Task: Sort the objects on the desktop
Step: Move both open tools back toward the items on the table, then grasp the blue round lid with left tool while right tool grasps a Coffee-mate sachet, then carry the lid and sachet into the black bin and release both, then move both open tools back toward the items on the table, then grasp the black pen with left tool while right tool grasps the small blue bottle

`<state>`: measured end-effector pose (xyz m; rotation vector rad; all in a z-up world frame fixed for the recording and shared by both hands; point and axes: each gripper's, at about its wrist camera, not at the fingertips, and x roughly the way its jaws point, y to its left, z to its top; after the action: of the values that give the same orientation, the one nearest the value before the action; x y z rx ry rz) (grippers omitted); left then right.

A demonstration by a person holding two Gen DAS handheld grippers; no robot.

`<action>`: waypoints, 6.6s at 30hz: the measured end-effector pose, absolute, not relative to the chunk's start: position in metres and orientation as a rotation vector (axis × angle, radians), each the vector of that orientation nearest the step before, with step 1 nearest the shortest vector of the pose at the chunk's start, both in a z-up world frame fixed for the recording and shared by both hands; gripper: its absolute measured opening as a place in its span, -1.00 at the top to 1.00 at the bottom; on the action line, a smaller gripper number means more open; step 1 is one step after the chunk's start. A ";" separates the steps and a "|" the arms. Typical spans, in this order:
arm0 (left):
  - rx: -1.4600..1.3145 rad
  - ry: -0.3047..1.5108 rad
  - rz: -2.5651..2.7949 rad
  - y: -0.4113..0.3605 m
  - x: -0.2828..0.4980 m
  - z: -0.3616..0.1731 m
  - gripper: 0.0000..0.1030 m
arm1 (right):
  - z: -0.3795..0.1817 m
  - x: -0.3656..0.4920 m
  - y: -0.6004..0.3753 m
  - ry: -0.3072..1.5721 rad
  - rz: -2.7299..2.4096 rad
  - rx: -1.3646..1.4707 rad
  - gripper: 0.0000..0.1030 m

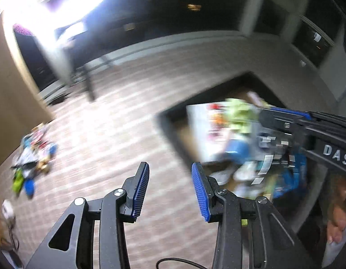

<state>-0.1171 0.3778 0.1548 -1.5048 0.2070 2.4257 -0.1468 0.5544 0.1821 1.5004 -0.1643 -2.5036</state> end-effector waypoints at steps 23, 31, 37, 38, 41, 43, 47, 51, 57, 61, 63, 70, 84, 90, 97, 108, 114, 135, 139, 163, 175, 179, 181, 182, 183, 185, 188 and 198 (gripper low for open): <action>-1.948 -0.309 2.691 0.025 -0.162 0.057 0.04 | 0.102 -0.247 0.212 0.147 -1.982 1.567 0.51; -2.005 -0.305 2.669 0.007 -0.180 0.030 -0.09 | 0.060 -0.277 0.172 0.112 -1.914 1.663 0.51; -1.994 -0.281 2.661 0.011 -0.186 0.020 -0.22 | 0.047 -0.281 0.164 0.085 -1.889 1.688 0.51; -1.992 -0.278 2.659 0.012 -0.186 0.020 -0.24 | 0.046 -0.282 0.162 0.087 -1.889 1.690 0.51; -1.988 -0.273 2.654 0.014 -0.187 0.018 -0.26 | 0.045 -0.283 0.158 0.084 -1.893 1.691 0.51; -1.992 -0.276 2.650 0.016 -0.187 0.016 -0.26 | 0.046 -0.283 0.156 0.080 -1.892 1.689 0.51; -1.984 -0.279 2.627 0.021 -0.186 0.014 -0.26 | 0.046 -0.284 0.150 0.079 -1.888 1.695 0.51; -2.003 -0.260 2.648 0.022 -0.184 0.011 -0.09 | 0.045 -0.286 0.143 0.075 -1.873 1.695 0.51; -1.999 -0.272 2.668 0.022 -0.178 0.006 0.07 | 0.044 -0.281 0.133 0.082 -1.845 1.684 0.79; -1.995 -0.279 2.686 0.023 -0.175 0.006 0.08 | 0.045 -0.280 0.131 0.048 -1.840 1.672 0.84; -1.995 -0.282 2.691 0.023 -0.172 0.007 0.08 | 0.048 -0.279 0.132 0.036 -1.840 1.658 0.87; -1.979 -0.258 2.710 0.030 -0.160 0.014 0.08 | 0.062 -0.281 0.148 0.022 -1.864 1.625 0.90; -1.799 -0.115 2.723 0.078 -0.163 0.089 0.08 | 0.122 -0.254 0.291 -0.143 -2.035 1.523 0.91; -1.657 0.004 2.623 0.194 -0.188 0.112 0.08 | 0.142 -0.221 0.387 -0.233 -2.173 1.507 0.91; -1.500 0.175 2.434 0.337 -0.186 0.134 0.08 | 0.152 -0.178 0.531 -0.417 -2.360 1.542 0.91; -1.384 0.315 2.204 0.523 -0.193 0.147 0.08 | 0.144 -0.127 0.700 -0.749 -2.535 1.602 0.90; -1.398 0.404 2.157 0.568 -0.205 0.132 0.08 | 0.121 -0.124 0.734 -0.861 -2.526 1.652 0.90; -1.433 0.397 2.123 0.568 -0.211 0.136 -0.06 | 0.131 -0.141 0.718 -0.733 -2.559 1.677 0.16; -1.412 0.383 2.158 0.552 -0.208 0.147 -0.06 | 0.142 -0.143 0.710 -0.690 -2.576 1.664 0.16; -1.688 0.019 2.638 0.261 -0.223 0.134 -0.06 | 0.167 -0.216 0.476 -0.076 -2.326 1.506 0.16; -1.876 -0.330 2.803 0.121 -0.205 0.105 -0.05 | 0.149 -0.238 0.325 0.190 -2.138 1.445 0.16; -1.924 -0.420 2.835 0.093 -0.202 0.096 -0.05 | 0.139 -0.245 0.287 0.245 -2.082 1.445 0.16; -1.952 -0.484 2.839 0.078 -0.202 0.092 -0.05 | 0.131 -0.249 0.266 0.273 -2.052 1.448 0.16; -1.959 -0.518 2.838 0.072 -0.201 0.090 -0.05 | 0.126 -0.251 0.255 0.289 -2.040 1.450 0.16; -1.965 -0.569 2.838 0.064 -0.201 0.089 -0.06 | 0.122 -0.252 0.246 0.306 -2.031 1.451 0.16; -1.972 -0.629 2.848 0.054 -0.202 0.087 -0.06 | 0.115 -0.255 0.232 0.330 -2.012 1.454 0.16; -1.987 -0.738 2.830 0.041 -0.206 0.081 -0.06 | 0.103 -0.260 0.209 0.357 -1.981 1.462 0.16; -2.037 -0.899 2.774 0.032 -0.229 0.059 -0.06 | 0.063 -0.281 0.153 0.386 -1.917 1.520 0.16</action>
<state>-0.2286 0.0324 0.0592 -2.0374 -0.8989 2.7737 -0.2809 0.1534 0.0629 1.5204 0.3865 -1.9174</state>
